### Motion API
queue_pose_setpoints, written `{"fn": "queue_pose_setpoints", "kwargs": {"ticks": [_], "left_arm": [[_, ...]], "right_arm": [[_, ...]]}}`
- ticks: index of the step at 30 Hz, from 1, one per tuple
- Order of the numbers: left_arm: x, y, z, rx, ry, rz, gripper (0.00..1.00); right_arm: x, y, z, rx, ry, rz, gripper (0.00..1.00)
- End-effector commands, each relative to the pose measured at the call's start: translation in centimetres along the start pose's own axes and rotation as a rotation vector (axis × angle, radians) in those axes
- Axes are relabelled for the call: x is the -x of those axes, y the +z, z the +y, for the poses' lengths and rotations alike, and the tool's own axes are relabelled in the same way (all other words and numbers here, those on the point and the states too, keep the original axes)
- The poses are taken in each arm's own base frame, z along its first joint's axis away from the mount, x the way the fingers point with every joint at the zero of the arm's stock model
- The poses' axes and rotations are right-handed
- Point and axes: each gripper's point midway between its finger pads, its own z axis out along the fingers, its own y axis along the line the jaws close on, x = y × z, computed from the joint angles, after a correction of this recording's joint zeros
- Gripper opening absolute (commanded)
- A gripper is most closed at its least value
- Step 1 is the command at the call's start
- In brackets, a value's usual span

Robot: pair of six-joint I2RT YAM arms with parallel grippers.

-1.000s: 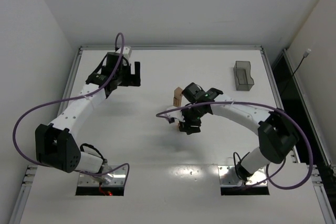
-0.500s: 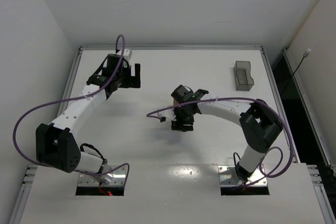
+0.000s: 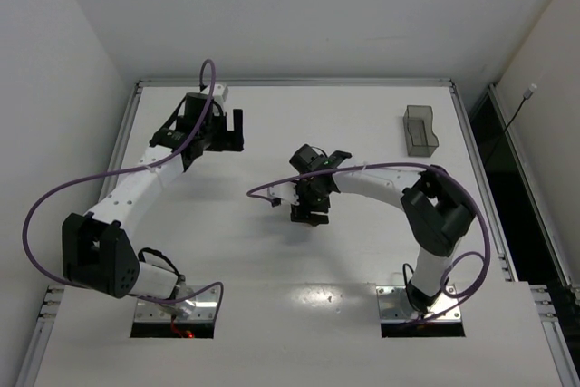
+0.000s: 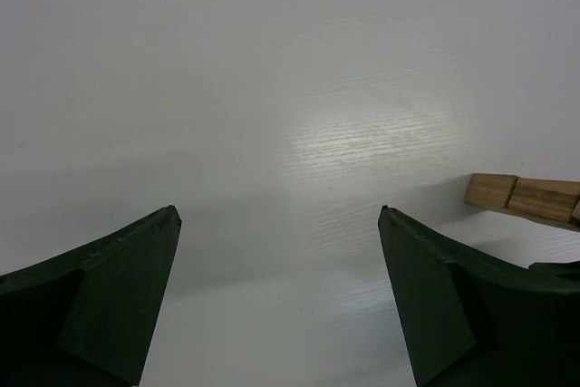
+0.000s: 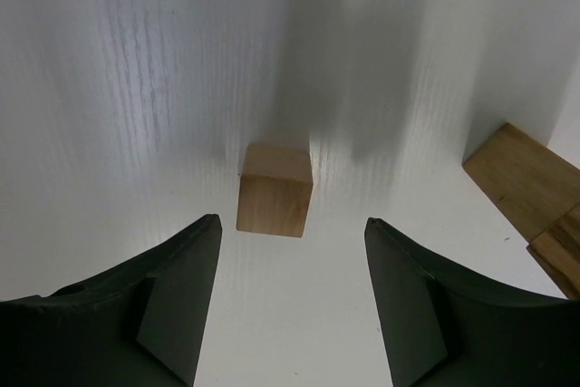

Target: Build the wood block tower

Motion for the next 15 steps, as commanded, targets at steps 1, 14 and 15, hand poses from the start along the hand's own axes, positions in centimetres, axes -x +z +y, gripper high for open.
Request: {"fn": "queue_pose_setpoints", "kwargs": {"ticks": [1, 14, 15], "left_arm": [[1.2, 0.0, -0.3, -0.022, -0.034, -0.038, 0.89], [1.2, 0.3, -0.3, -0.022, -0.034, -0.038, 0.89], [1.2, 0.3, -0.3, -0.022, -0.034, -0.038, 0.89]], "right_arm": [[1.4, -0.2, -0.7, -0.013, -0.007, -0.018, 0.62], [1.3, 1.0, -0.6, 0.01, 0.011, 0.012, 0.62], [0.9, 1.3, -0.6, 0.012, 0.013, 0.026, 0.59]]}}
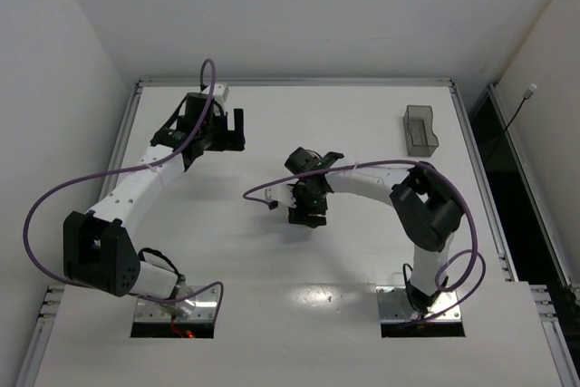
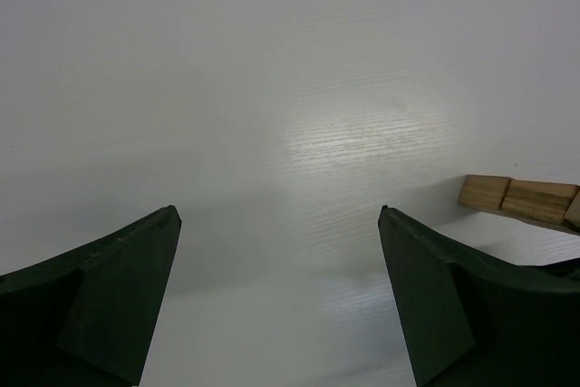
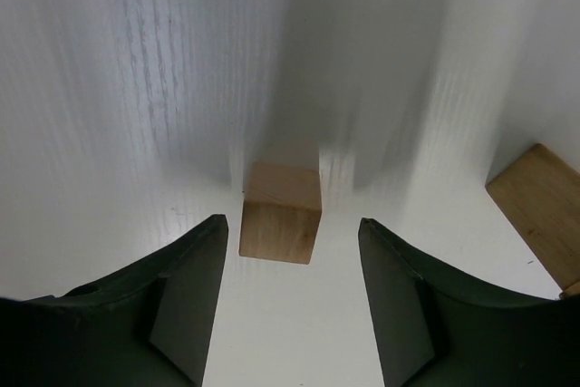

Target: Build the wood block tower

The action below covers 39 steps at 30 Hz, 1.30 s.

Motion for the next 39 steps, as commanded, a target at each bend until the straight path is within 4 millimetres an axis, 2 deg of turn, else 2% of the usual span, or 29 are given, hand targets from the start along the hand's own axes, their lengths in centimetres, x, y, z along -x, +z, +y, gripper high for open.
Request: {"fn": "queue_pose_setpoints", "kwargs": {"ticks": [1, 2, 4, 5, 8, 10, 13, 17, 21, 22, 23, 26, 28, 30, 31, 32, 33, 35, 36, 37, 38, 39], "left_arm": [[1.3, 0.0, 0.0, -0.011, -0.02, -0.041, 0.89], [1.3, 0.0, 0.0, -0.011, -0.02, -0.041, 0.89], [1.3, 0.0, 0.0, -0.011, -0.02, -0.041, 0.89], [1.3, 0.0, 0.0, -0.011, -0.02, -0.041, 0.89], [1.3, 0.0, 0.0, -0.011, -0.02, -0.041, 0.89], [1.3, 0.0, 0.0, -0.011, -0.02, -0.041, 0.89], [1.3, 0.0, 0.0, -0.011, -0.02, -0.041, 0.89], [1.3, -0.5, -0.4, -0.034, -0.019, -0.047, 0.89], [0.5, -0.6, -1.0, -0.075, 0.003, -0.029, 0.89], [0.8, -0.9, -1.0, -0.077, 0.017, -0.04, 0.89], [0.3, -0.8, -1.0, -0.086, 0.017, -0.028, 0.89], [0.8, -1.5, -1.3, -0.102, 0.028, -0.047, 0.89], [0.8, -1.5, -1.3, -0.101, 0.038, -0.047, 0.89], [1.1, -1.9, -1.2, -0.103, 0.05, -0.06, 0.89], [1.1, -1.9, -1.2, -0.103, 0.059, -0.061, 0.89], [1.1, -1.9, -1.2, -0.103, 0.059, -0.061, 0.89], [1.5, -2.0, -1.2, -0.104, 0.071, -0.07, 0.89], [1.9, -2.1, -1.3, -0.106, 0.072, -0.081, 0.89], [2.3, -2.3, -1.6, -0.117, 0.072, -0.09, 0.89], [2.3, -2.3, -1.5, -0.116, 0.081, -0.091, 0.89], [2.3, -2.3, -1.5, -0.116, 0.081, -0.091, 0.89], [2.3, -2.3, -1.5, -0.116, 0.081, -0.091, 0.89]], "right_arm": [[1.3, -0.3, -1.0, -0.026, 0.004, -0.017, 0.55], [1.3, -0.3, -1.0, -0.026, 0.004, -0.017, 0.43], [1.1, -0.3, -1.1, -0.032, 0.017, -0.011, 0.28], [1.4, -0.5, -1.3, -0.039, 0.015, -0.017, 0.15], [0.8, 0.1, -1.0, -0.023, 0.022, 0.011, 0.0], [1.0, 0.1, -0.9, -0.012, 0.012, 0.001, 0.0], [1.6, -1.4, 0.2, 0.026, -0.021, -0.037, 0.0], [4.2, -5.5, 1.4, 0.087, -0.088, -0.153, 0.0], [7.8, -10.9, 4.0, 0.225, -0.191, -0.297, 0.0], [8.7, -12.8, 4.0, 0.219, -0.227, -0.322, 0.0], [9.3, -13.9, 4.0, 0.21, -0.237, -0.345, 0.0], [11.3, -16.9, 2.5, 0.114, -0.271, -0.398, 0.0], [12.2, -18.7, 0.6, 0.015, -0.269, -0.395, 0.0], [12.8, -20.7, -2.1, -0.108, -0.234, -0.404, 0.0], [12.9, -21.0, -2.7, -0.134, -0.234, -0.393, 0.0], [12.1, -21.6, -3.5, -0.164, -0.215, -0.364, 0.0], [12.4, -21.9, -4.2, -0.173, -0.213, -0.354, 0.0], [11.5, -22.3, -5.3, -0.182, -0.188, -0.315, 0.0], [11.2, -23.4, -5.5, -0.186, -0.174, -0.297, 0.0], [10.6, -22.7, -6.1, -0.173, -0.154, -0.266, 0.0], [10.1, -23.4, -6.5, -0.18, -0.138, -0.251, 0.0], [9.9, -23.2, -6.7, -0.178, -0.132, -0.234, 0.0]]}}
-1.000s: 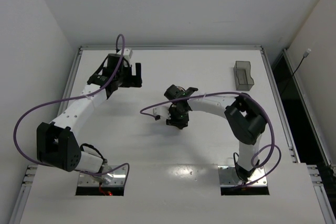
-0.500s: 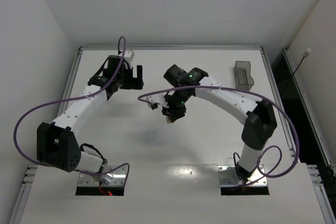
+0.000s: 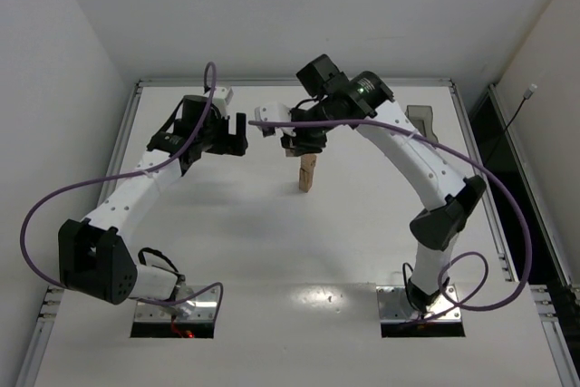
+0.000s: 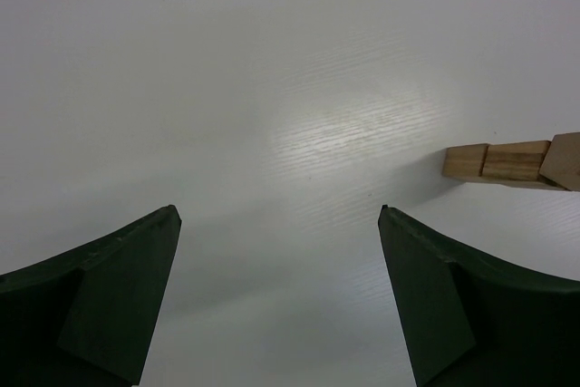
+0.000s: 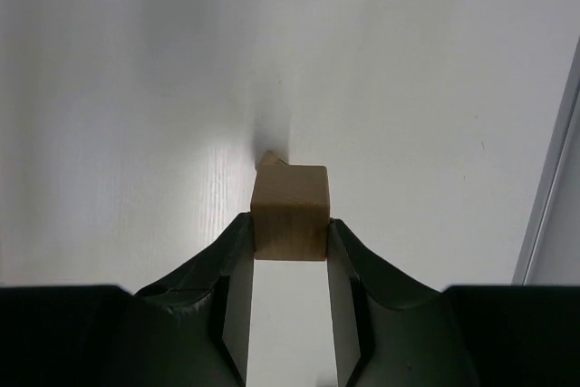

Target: Build the wood block tower

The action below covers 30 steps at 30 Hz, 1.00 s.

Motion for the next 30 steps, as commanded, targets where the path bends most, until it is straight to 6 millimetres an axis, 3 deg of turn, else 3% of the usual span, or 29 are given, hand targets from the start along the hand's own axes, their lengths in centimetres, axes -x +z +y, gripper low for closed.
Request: {"fn": "queue_pose_setpoints", "kwargs": {"ticks": [1, 7, 13, 30], "left_arm": [[2.5, -0.9, -0.2, -0.017, 0.015, -0.073, 0.89], [2.7, -0.9, -0.5, -0.037, 0.016, -0.081, 0.89], [2.6, -0.5, -0.5, -0.036, 0.016, -0.072, 0.89], [2.4, 0.1, -1.0, -0.064, -0.003, -0.058, 0.89]], "right_arm": [[-2.7, -0.6, -0.5, 0.013, 0.056, 0.117, 0.0], [-5.7, -0.2, -2.4, -0.02, 0.152, 0.2, 0.0], [-6.2, -0.3, -3.9, -0.051, 0.19, 0.205, 0.0], [-8.0, 1.8, -2.1, 0.031, 0.233, 0.248, 0.0]]}}
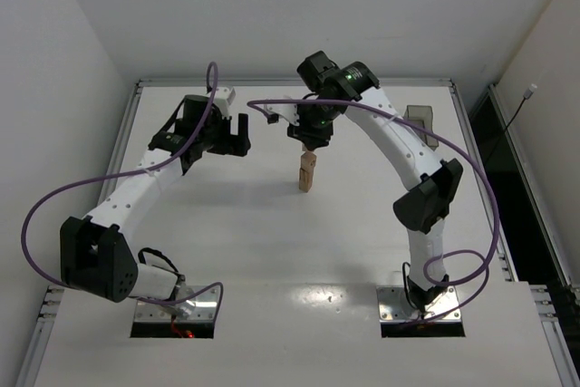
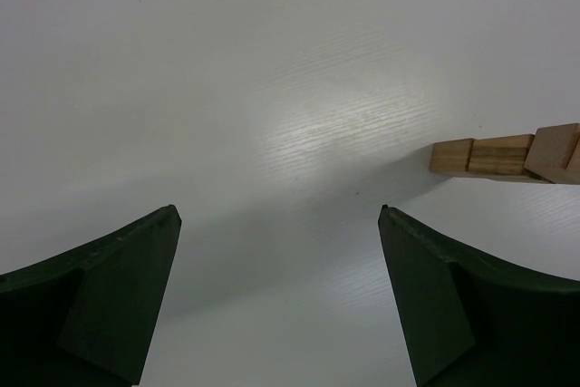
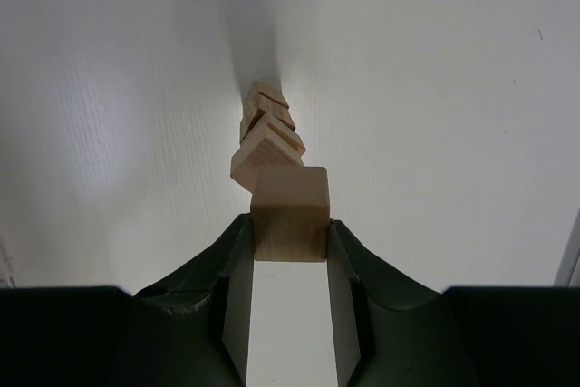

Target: Build the wood block tower

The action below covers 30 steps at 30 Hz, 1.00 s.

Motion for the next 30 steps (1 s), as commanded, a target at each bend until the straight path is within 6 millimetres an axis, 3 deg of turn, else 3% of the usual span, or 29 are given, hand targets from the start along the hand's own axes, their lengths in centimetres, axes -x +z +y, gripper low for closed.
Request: {"fn": "queue_pose_setpoints", "kwargs": {"ticks": [1, 30], "left_arm": [[2.5, -0.3, -0.3, -0.022, -0.007, -0.066, 0.89], [2.0, 0.1, -0.6, -0.04, -0.017, -0.054, 0.89]], "right_arm": [[-0.9, 0.0, 1.0, 0.043, 0.031, 0.032, 0.0], [-1.8, 1.1, 2.4, 0.08, 0.036, 0.082, 0.01]]}}
